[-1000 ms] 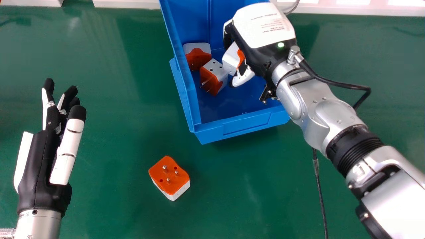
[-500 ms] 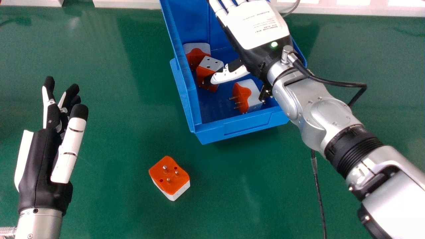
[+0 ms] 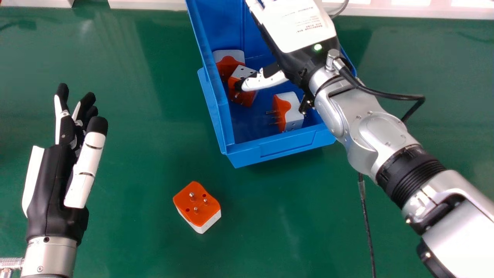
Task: Pick all objects and put in blue box
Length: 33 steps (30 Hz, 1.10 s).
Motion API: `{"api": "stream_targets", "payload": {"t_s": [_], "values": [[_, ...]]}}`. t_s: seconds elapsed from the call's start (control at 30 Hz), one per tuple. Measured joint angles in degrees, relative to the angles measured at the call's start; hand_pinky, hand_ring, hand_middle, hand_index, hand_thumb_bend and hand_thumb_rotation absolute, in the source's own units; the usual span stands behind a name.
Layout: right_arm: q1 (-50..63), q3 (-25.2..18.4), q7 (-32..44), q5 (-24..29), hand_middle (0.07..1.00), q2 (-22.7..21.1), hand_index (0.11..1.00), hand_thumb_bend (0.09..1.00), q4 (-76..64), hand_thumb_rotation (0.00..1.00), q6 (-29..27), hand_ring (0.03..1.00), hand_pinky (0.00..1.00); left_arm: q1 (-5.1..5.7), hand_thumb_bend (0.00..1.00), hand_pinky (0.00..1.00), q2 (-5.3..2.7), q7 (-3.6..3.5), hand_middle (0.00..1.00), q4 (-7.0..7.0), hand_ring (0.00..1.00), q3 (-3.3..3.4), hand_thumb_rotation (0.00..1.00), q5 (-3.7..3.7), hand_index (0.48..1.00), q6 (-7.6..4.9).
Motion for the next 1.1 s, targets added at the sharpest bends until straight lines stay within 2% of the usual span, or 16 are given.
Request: {"api": "stream_targets", "payload": {"t_s": [0.17, 0.2, 0.37, 0.53, 0.63, 0.7, 0.8, 0.9, 1.0, 1.1], "values": [[5.9, -0.5, -1.9, -2.2, 1.0, -4.8, 1.0, 0.528, -11.9, 0.48, 0.3, 1.0, 0.9, -0.21, 0.53, 0.97, 0.01, 0.17, 0.97, 0.09, 0.97, -0.09, 0.85, -0.06, 0.971, 0.59], [7.6, -1.0, -2.4, -2.5, 1.0, -5.7, 1.0, 0.523, -14.7, 0.5, 0.6, 1.0, 0.89, -0.3, 0.54, 0.97, 0.01, 0.2, 0.97, 0.1, 0.97, -0.09, 0.85, -0.05, 0.97, 0.63], [16.9, -5.3, -3.0, -4.0, 1.0, -9.1, 1.0, 0.481, -30.6, 0.53, 2.1, 1.0, 0.89, -0.59, 0.54, 0.97, -0.01, 0.36, 0.97, 0.17, 0.97, -0.08, 0.85, -0.05, 0.969, 0.71], [27.4, -9.8, -3.8, -3.9, 1.0, -10.1, 1.0, 0.439, -45.2, 0.61, 1.3, 1.0, 0.95, -0.68, 0.53, 0.98, 0.0, 0.27, 0.97, 0.36, 0.97, -0.02, 0.85, -0.14, 0.967, 0.59], [35.3, -12.2, -5.0, -3.3, 1.0, -11.2, 1.0, 0.456, -51.9, 0.6, -1.6, 1.0, 0.9, -0.6, 0.53, 0.99, -0.01, 0.15, 0.98, 0.54, 0.98, 0.05, 0.85, -0.36, 0.969, 0.43], [40.9, -13.3, -6.7, -2.1, 1.0, -11.8, 1.0, 0.444, -54.1, 0.61, -4.7, 1.0, 0.92, -0.4, 0.52, 0.99, -0.01, 0.17, 0.98, 0.56, 0.98, 0.03, 0.86, -0.49, 0.969, 0.42], [48.9, -14.6, -9.3, -1.3, 1.0, -13.7, 1.0, 0.427, -56.0, 0.64, -10.0, 1.0, 0.97, 0.16, 0.49, 0.99, 0.0, 0.37, 0.98, 0.44, 0.98, -0.04, 0.88, -0.09, 0.966, 0.47], [55.0, -16.0, -11.8, 0.7, 1.0, -15.4, 0.988, 0.406, -56.9, 0.62, -15.9, 1.0, 0.99, 0.35, 0.52, 0.99, -0.23, 0.34, 0.98, 0.4, 0.98, -0.14, 0.85, -0.06, 0.964, 0.42], [59.4, -16.8, -14.0, 0.8, 1.0, -16.2, 0.966, 0.398, -56.9, 0.65, -21.2, 1.0, 0.93, 0.6, 0.59, 0.98, -0.67, 0.31, 0.98, 0.4, 0.98, -0.18, 0.84, -0.02, 0.961, -0.09], [62.8, -16.9, -15.6, 0.6, 0.987, -16.8, 0.944, 0.395, -56.6, 0.6, -25.2, 0.975, 0.89, 1.3, 0.59, 0.97, -0.76, 0.31, 0.98, 0.41, 0.98, -0.12, 0.84, 0.01, 0.958, -0.78]]}}
